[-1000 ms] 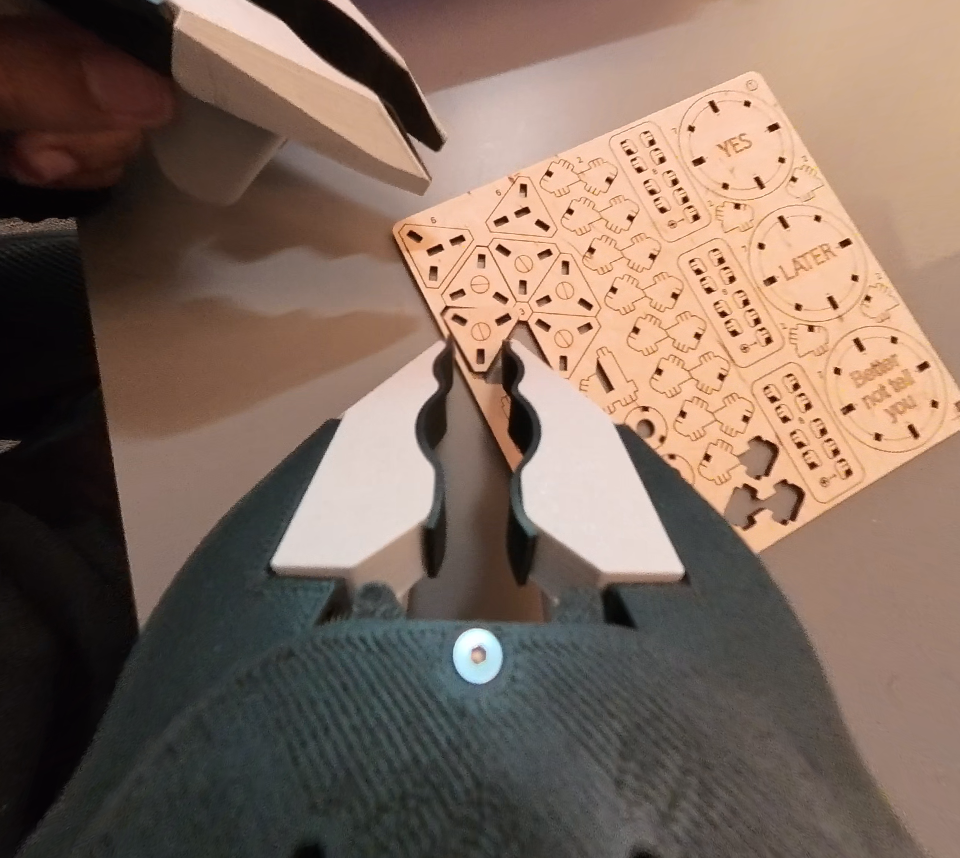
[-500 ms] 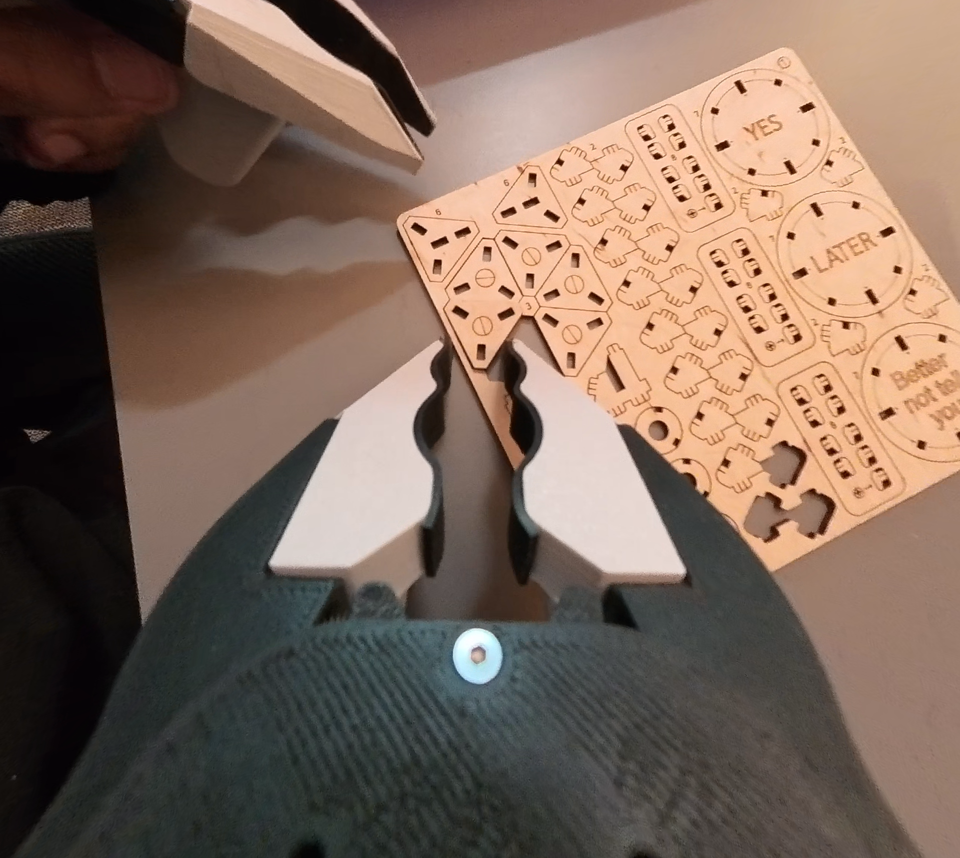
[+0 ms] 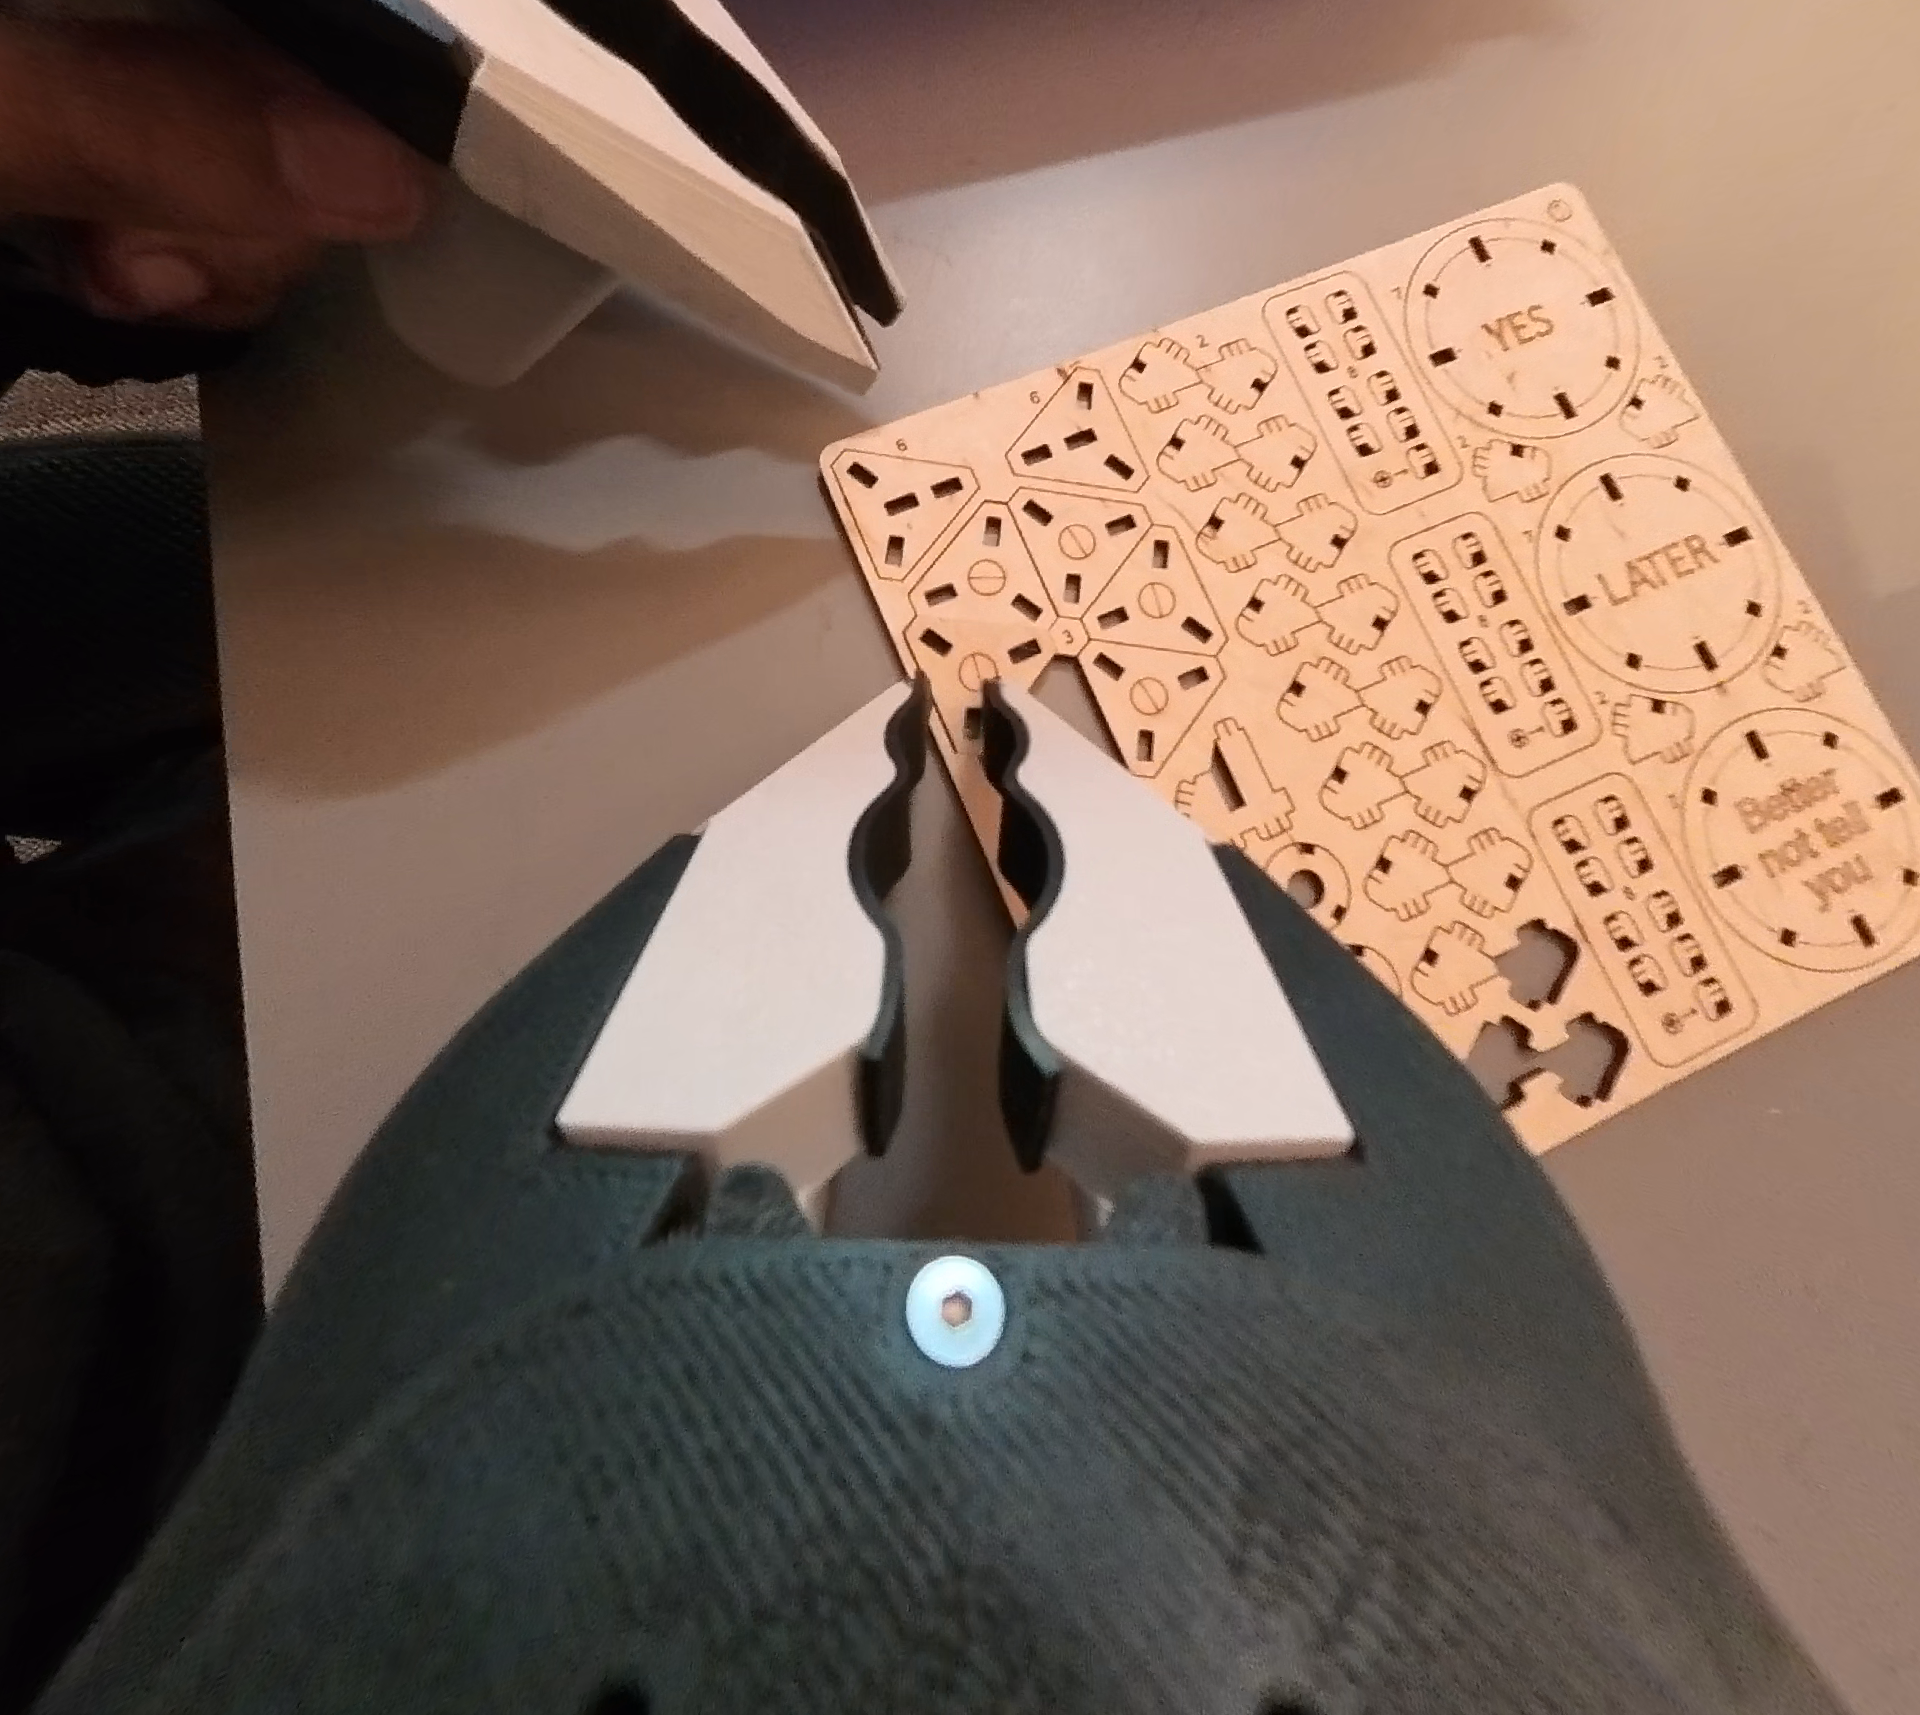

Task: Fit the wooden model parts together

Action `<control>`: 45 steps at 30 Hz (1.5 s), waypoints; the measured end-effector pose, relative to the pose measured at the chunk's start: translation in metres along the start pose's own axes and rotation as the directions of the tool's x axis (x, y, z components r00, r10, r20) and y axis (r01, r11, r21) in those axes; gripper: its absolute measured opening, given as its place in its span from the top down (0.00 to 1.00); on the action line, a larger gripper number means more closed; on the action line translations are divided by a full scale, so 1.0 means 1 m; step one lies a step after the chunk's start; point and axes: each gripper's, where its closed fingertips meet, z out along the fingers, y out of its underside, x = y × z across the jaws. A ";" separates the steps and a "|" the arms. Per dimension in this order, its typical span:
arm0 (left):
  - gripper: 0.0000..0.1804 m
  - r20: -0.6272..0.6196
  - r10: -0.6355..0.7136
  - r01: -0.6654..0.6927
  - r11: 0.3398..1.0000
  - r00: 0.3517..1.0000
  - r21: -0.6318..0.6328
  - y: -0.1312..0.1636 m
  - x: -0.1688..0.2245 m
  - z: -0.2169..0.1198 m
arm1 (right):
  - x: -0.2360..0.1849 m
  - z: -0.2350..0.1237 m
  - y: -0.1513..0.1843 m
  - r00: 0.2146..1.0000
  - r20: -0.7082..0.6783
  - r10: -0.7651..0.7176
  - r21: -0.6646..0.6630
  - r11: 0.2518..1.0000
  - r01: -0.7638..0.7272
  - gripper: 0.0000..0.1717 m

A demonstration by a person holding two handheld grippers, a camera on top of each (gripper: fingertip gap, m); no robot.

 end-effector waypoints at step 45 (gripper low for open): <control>0.92 -0.043 -0.023 0.023 1.000 0.999 -0.015 0.002 0.004 0.001 | 0.019 0.011 -0.007 0.994 0.014 0.108 0.018 0.994 -0.108 1.00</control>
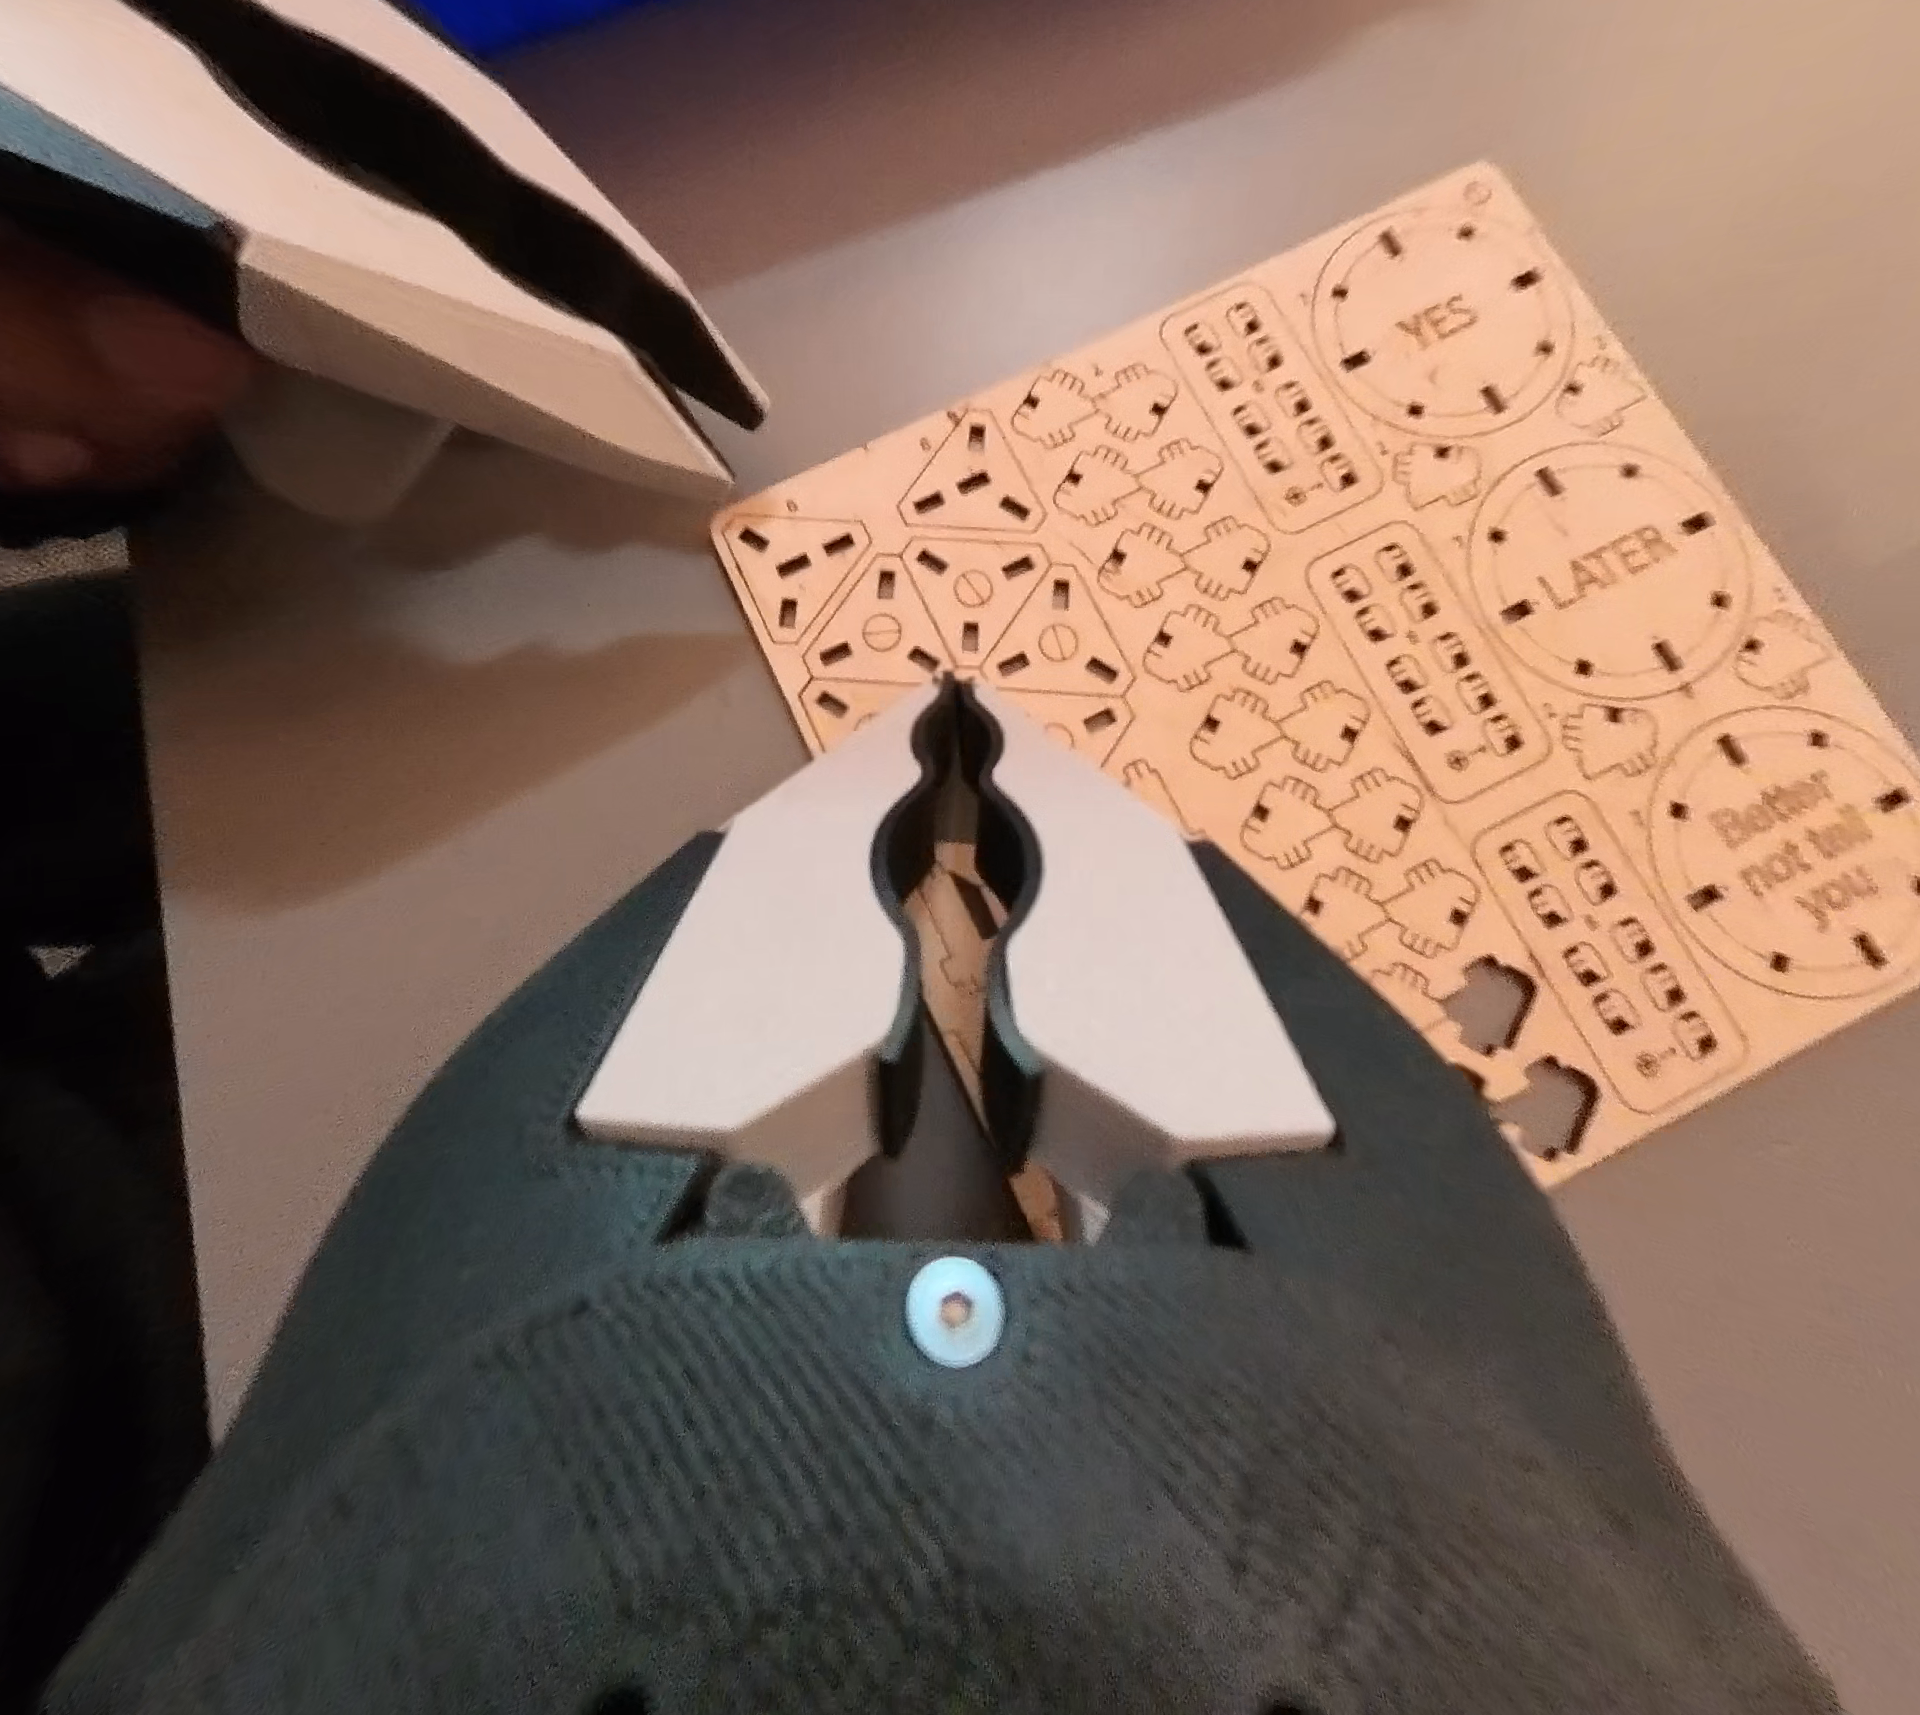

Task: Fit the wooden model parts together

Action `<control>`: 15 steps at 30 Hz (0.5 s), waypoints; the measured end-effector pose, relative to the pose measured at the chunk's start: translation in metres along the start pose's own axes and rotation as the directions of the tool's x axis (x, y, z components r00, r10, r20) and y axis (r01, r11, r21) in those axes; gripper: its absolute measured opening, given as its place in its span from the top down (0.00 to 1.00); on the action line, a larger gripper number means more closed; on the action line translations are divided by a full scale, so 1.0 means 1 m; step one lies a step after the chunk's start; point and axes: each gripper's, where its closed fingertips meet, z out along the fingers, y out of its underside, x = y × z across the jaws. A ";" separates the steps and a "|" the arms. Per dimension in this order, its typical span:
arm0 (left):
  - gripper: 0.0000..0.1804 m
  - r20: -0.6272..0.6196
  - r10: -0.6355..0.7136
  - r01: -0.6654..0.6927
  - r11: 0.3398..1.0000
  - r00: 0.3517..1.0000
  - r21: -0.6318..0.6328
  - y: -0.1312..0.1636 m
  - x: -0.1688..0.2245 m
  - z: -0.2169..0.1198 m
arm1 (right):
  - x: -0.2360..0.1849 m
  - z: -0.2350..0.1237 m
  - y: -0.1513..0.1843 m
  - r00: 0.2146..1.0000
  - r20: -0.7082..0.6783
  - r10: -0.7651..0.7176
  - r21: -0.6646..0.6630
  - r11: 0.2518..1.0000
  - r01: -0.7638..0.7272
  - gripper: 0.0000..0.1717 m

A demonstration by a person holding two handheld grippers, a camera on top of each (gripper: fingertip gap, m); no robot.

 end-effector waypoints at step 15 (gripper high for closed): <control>0.92 -0.007 -0.007 0.007 1.000 1.000 0.000 0.000 0.000 0.000 | -0.004 -0.027 -0.007 0.998 0.052 0.019 0.105 0.994 -0.024 0.92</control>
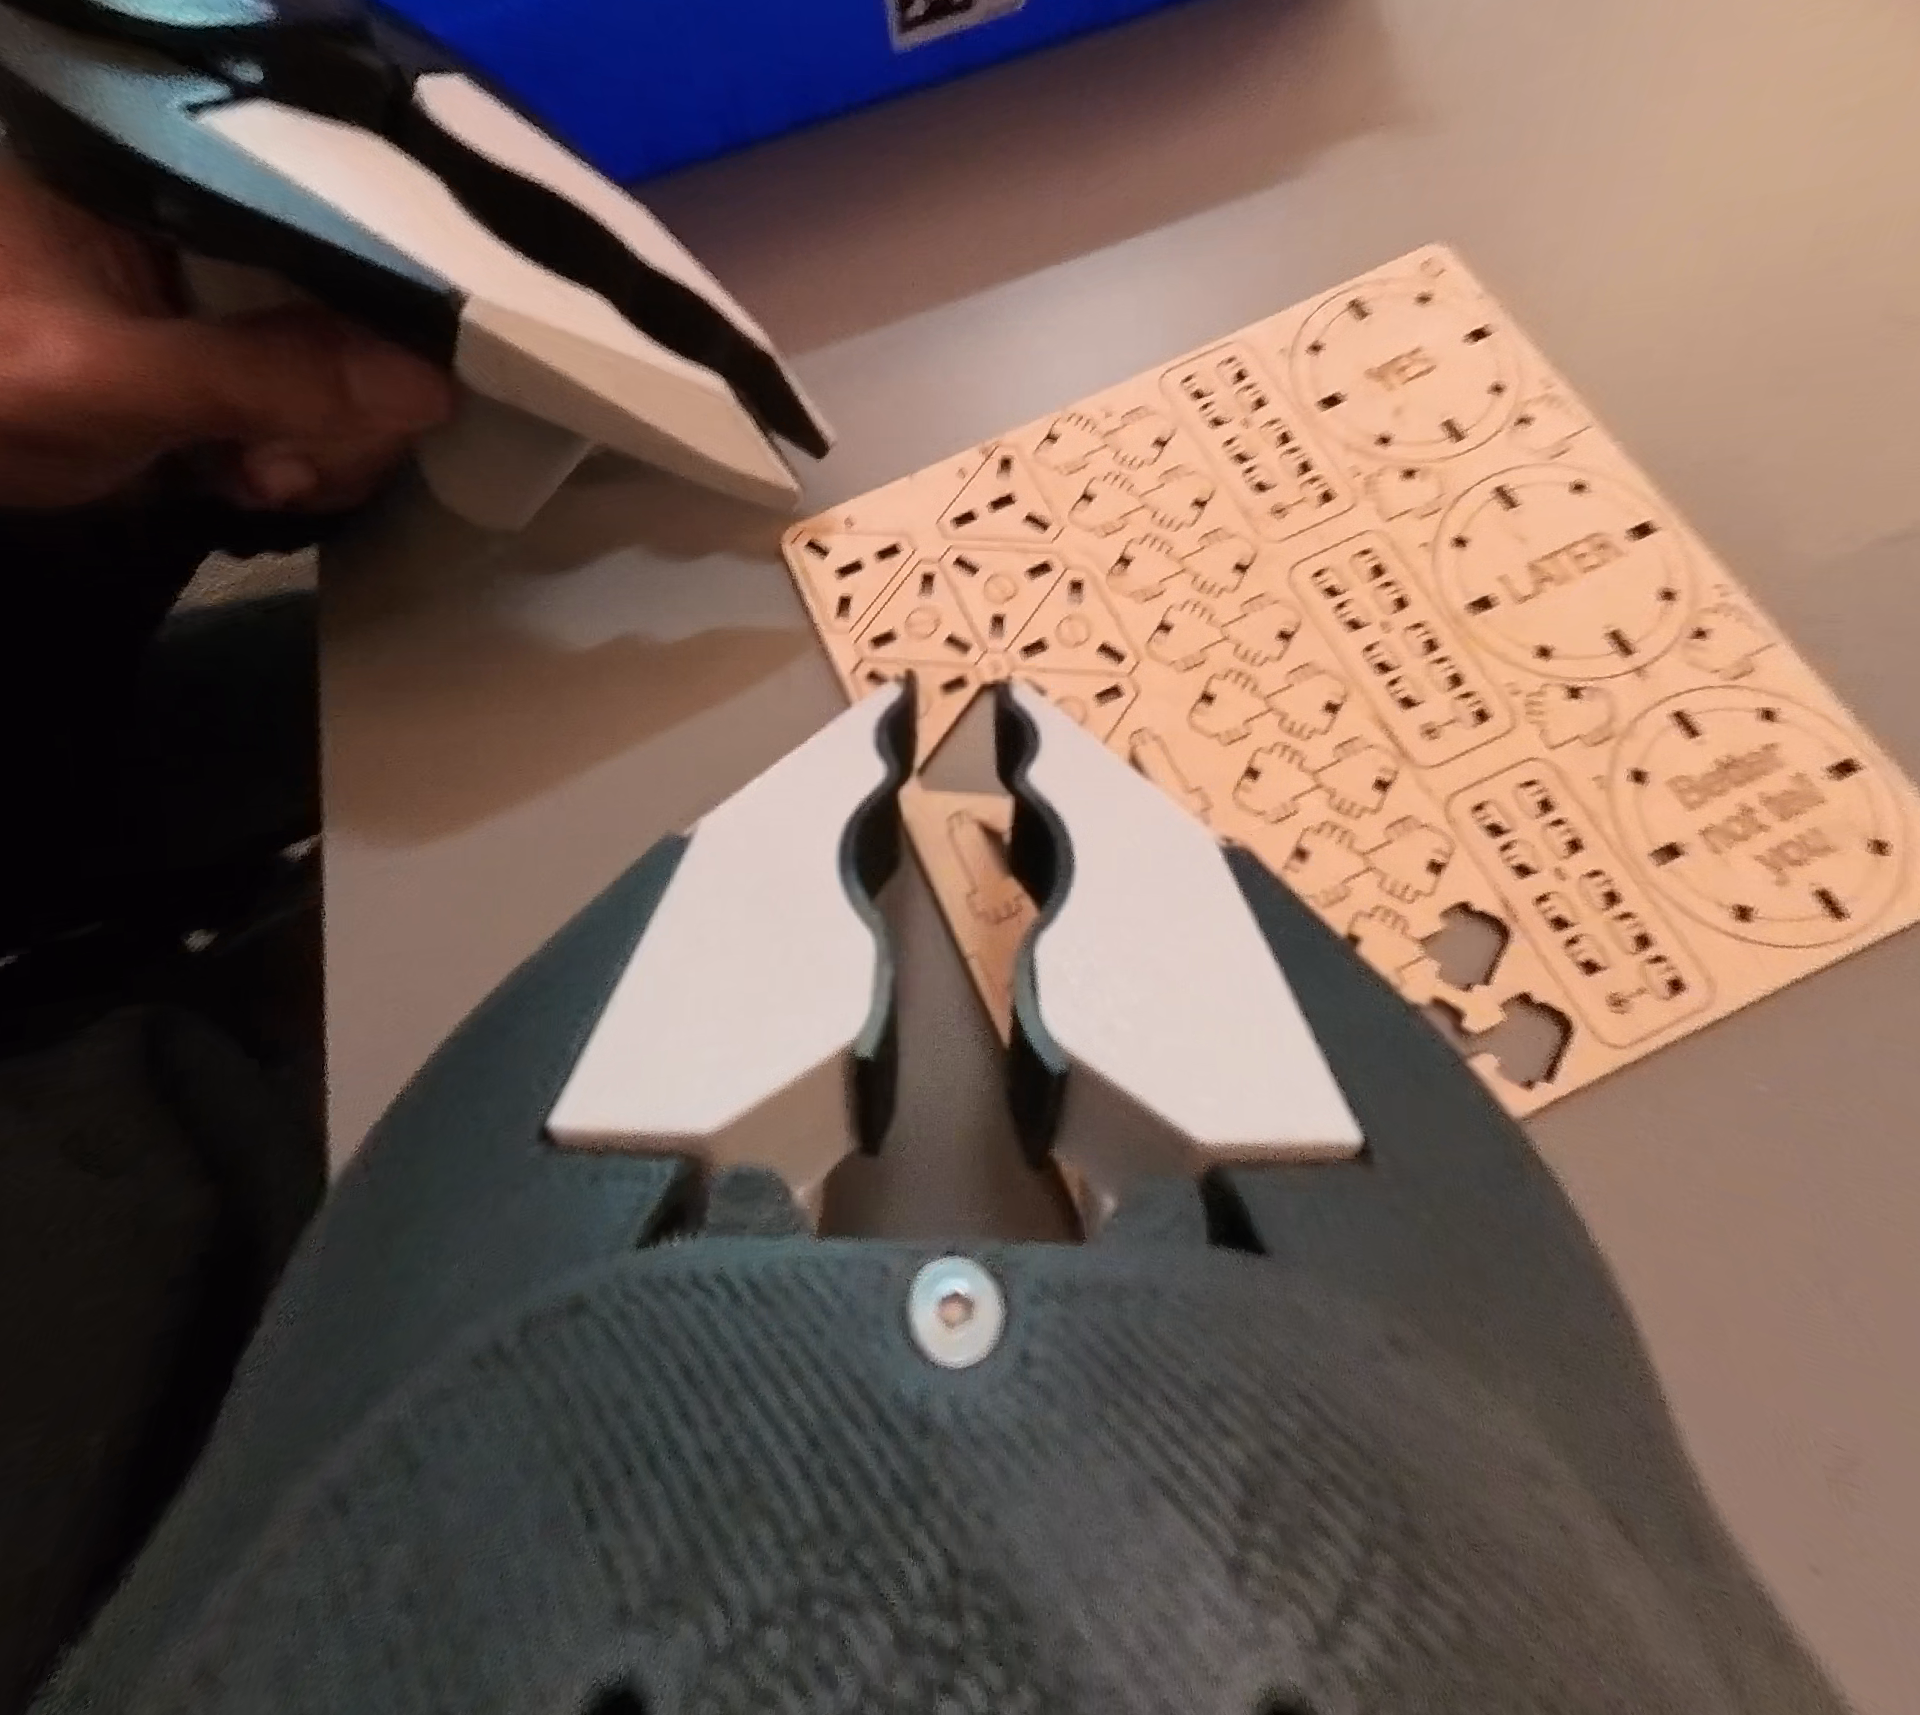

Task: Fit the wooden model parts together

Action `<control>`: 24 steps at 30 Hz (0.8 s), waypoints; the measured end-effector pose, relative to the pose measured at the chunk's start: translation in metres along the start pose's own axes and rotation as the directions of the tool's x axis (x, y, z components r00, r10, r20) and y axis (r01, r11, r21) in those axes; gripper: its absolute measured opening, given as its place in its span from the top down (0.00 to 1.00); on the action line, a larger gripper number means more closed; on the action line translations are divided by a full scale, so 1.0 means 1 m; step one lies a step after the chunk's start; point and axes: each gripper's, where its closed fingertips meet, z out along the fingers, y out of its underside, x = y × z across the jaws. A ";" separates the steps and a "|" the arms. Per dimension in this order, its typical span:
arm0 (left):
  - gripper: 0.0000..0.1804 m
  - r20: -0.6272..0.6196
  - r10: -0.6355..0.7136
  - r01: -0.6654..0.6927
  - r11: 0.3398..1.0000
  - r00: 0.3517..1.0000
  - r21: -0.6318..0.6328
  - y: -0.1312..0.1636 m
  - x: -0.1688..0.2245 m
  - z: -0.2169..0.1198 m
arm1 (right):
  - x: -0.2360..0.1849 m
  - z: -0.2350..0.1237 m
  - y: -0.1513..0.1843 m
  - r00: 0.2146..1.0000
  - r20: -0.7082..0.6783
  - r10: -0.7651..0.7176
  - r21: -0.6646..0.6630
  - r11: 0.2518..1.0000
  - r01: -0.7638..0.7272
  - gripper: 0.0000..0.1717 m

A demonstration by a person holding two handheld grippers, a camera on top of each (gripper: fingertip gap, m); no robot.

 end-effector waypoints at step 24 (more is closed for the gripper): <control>0.87 -0.258 -0.152 0.180 0.980 0.954 0.090 -0.015 0.022 -0.004 | -0.005 -0.019 0.000 0.956 0.078 -0.283 -0.057 0.956 0.288 0.97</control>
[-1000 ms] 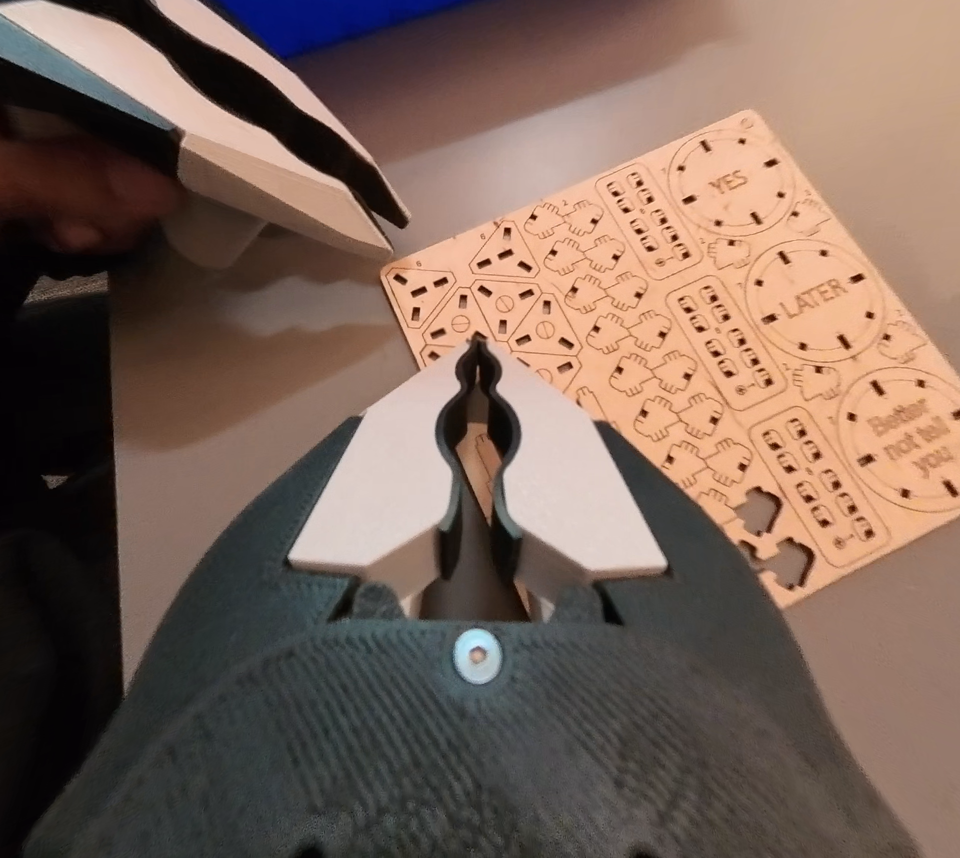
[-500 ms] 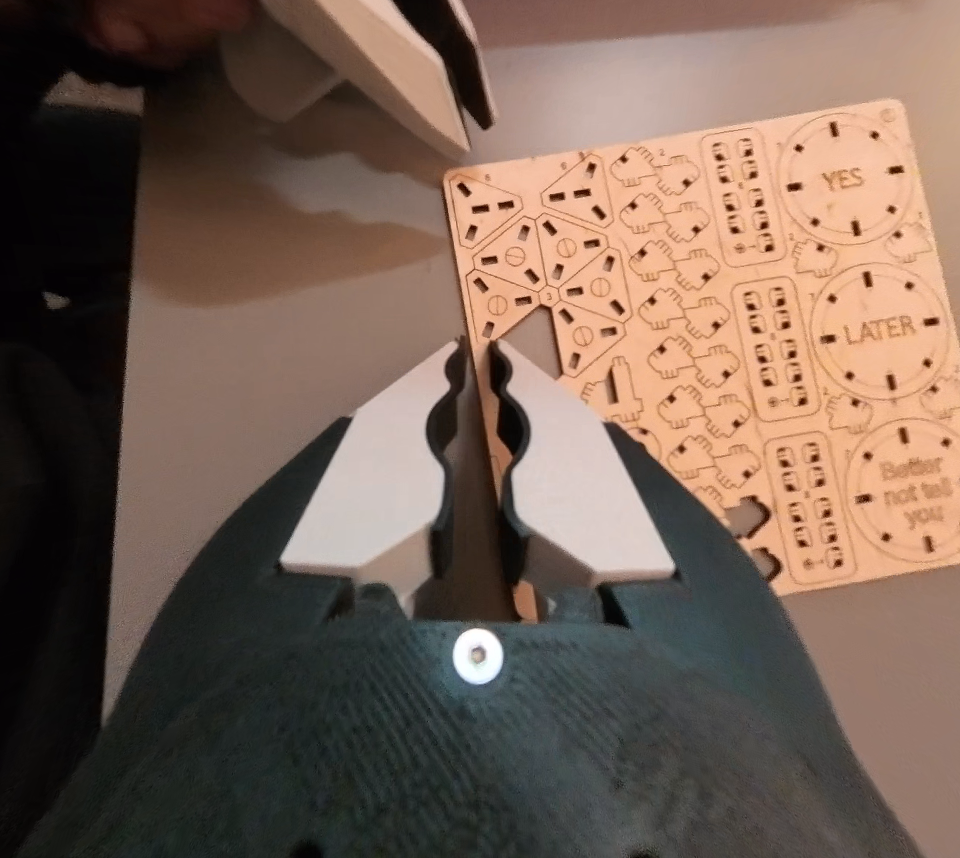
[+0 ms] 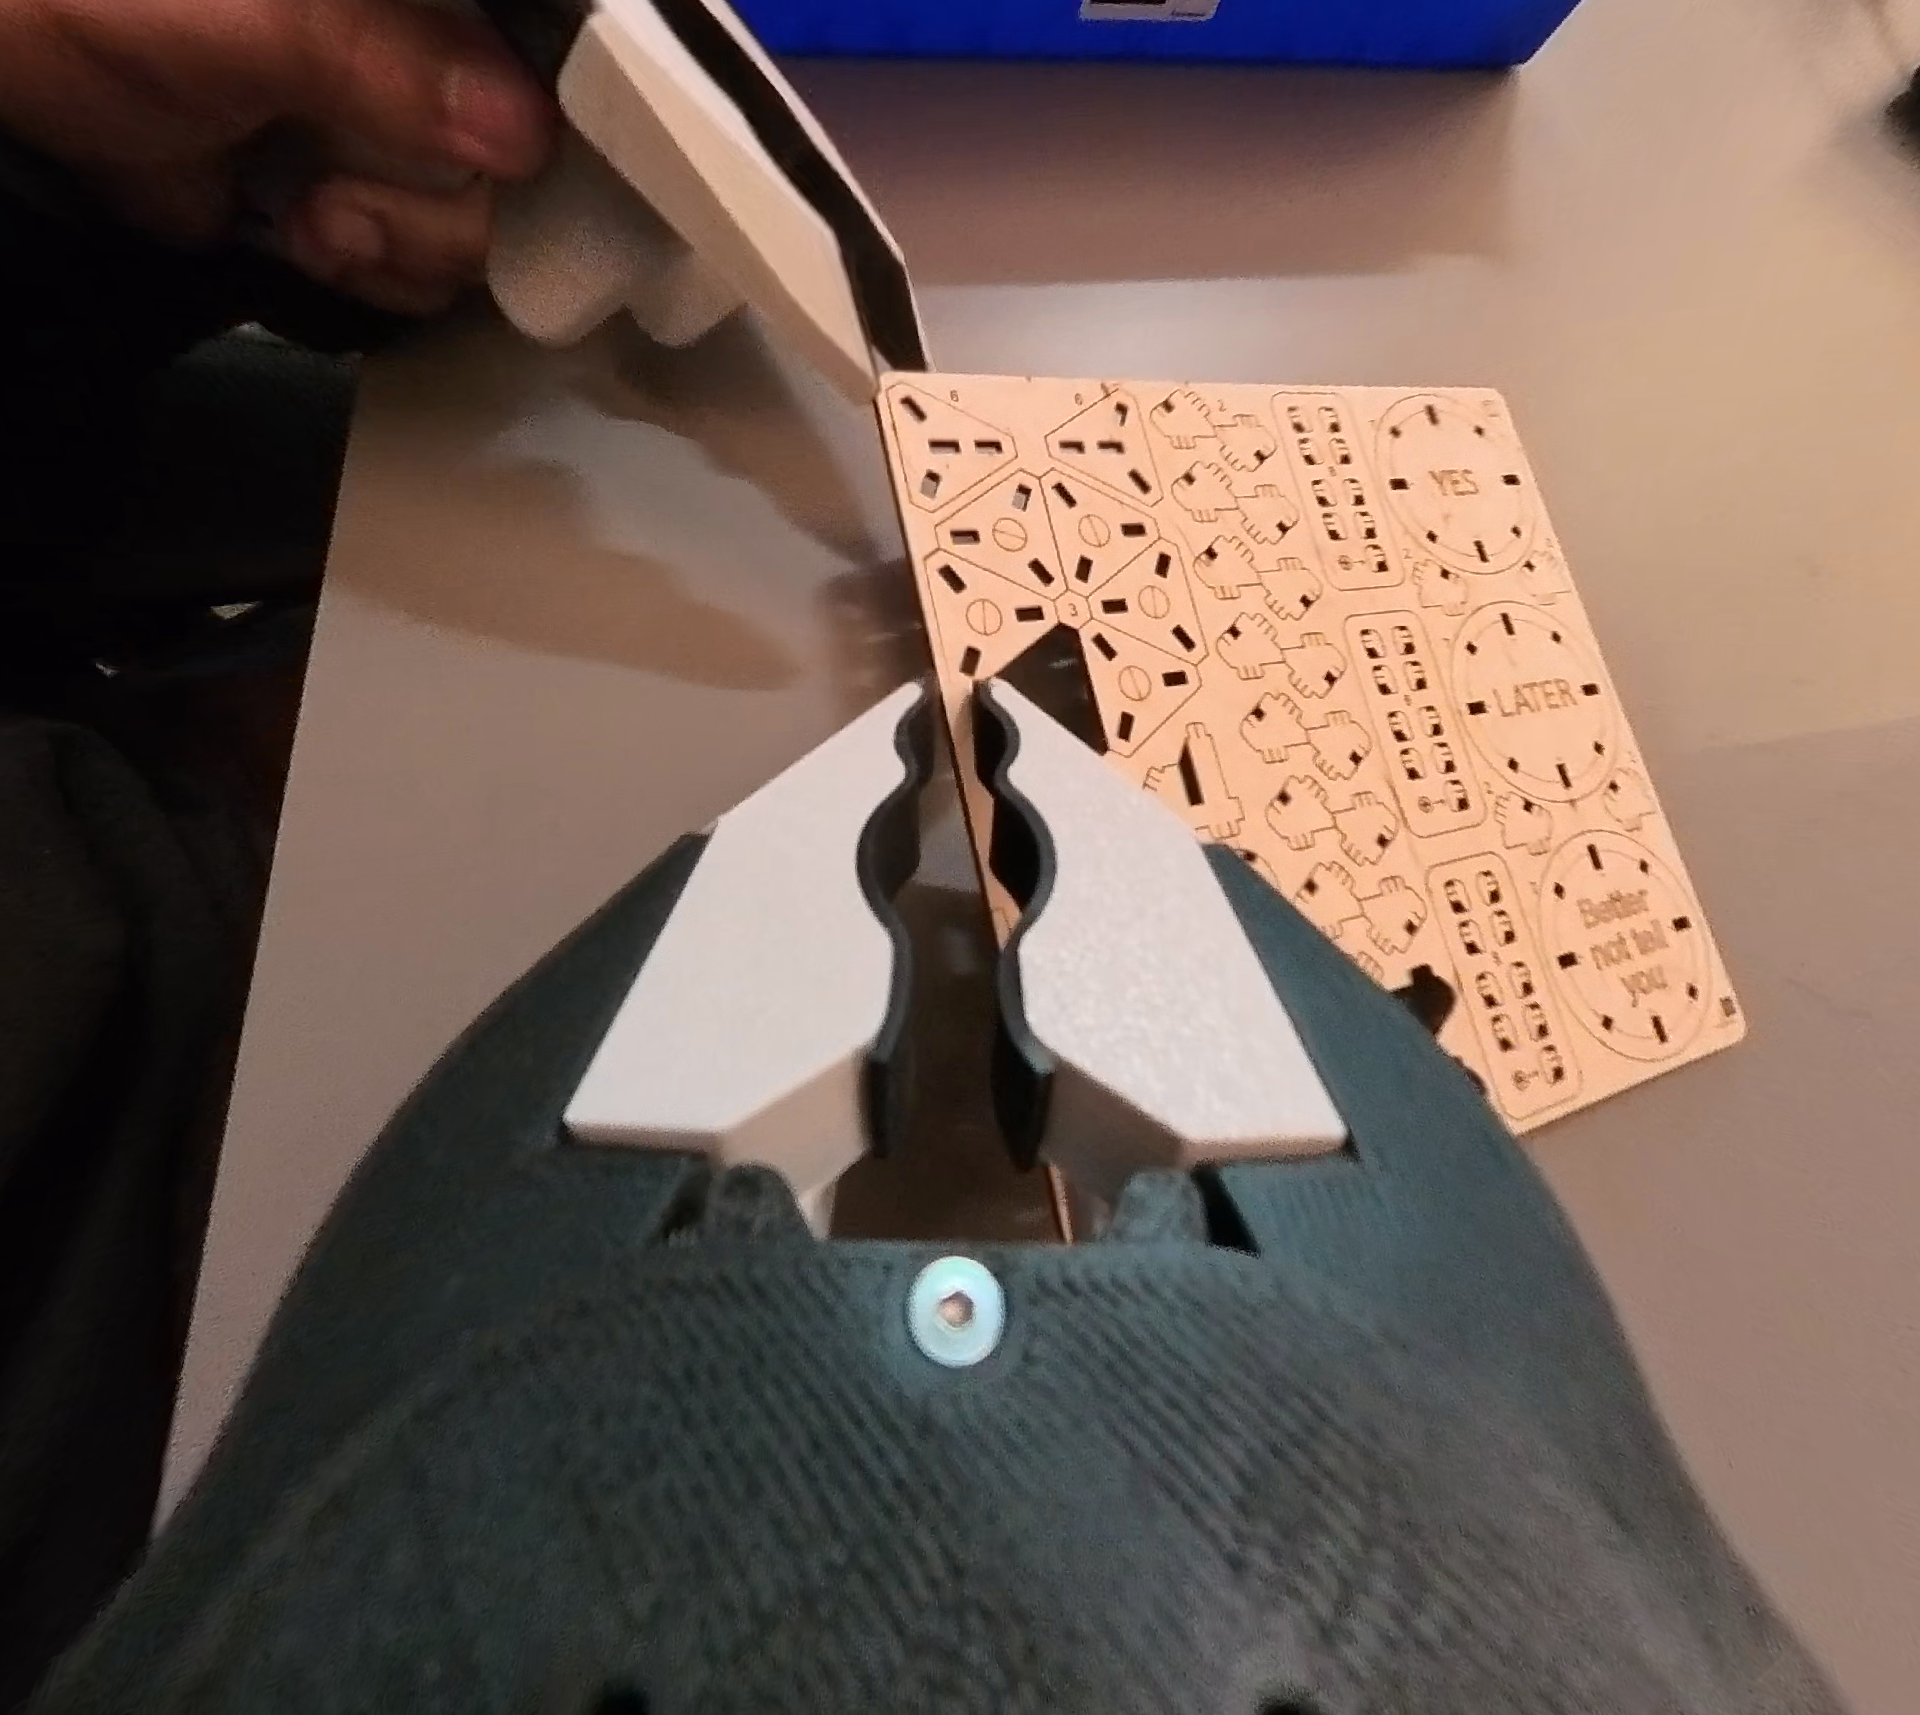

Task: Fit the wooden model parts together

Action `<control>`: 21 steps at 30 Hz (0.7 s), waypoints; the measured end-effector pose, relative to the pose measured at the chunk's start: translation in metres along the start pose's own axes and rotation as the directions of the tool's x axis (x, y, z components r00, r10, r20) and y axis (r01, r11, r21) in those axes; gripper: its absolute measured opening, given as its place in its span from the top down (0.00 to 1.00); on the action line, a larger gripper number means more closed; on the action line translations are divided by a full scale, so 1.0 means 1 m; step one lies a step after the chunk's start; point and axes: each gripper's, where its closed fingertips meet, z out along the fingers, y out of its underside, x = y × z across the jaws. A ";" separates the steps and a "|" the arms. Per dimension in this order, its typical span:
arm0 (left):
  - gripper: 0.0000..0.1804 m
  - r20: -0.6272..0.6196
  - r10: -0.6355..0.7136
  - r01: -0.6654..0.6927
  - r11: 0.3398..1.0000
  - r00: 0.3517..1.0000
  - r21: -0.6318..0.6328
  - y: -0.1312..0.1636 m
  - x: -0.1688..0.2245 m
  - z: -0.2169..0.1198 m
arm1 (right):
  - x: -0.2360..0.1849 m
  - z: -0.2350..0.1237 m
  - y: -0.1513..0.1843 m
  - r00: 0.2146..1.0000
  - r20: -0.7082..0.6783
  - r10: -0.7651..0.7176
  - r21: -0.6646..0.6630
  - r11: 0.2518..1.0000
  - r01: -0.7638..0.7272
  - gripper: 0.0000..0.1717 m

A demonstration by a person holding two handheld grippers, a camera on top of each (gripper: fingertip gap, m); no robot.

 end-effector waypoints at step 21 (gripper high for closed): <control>0.85 -0.006 -0.021 0.020 0.998 1.000 -0.065 0.013 0.008 0.017 | 0.013 -0.023 0.019 0.990 -0.127 0.063 0.136 0.990 -0.045 1.00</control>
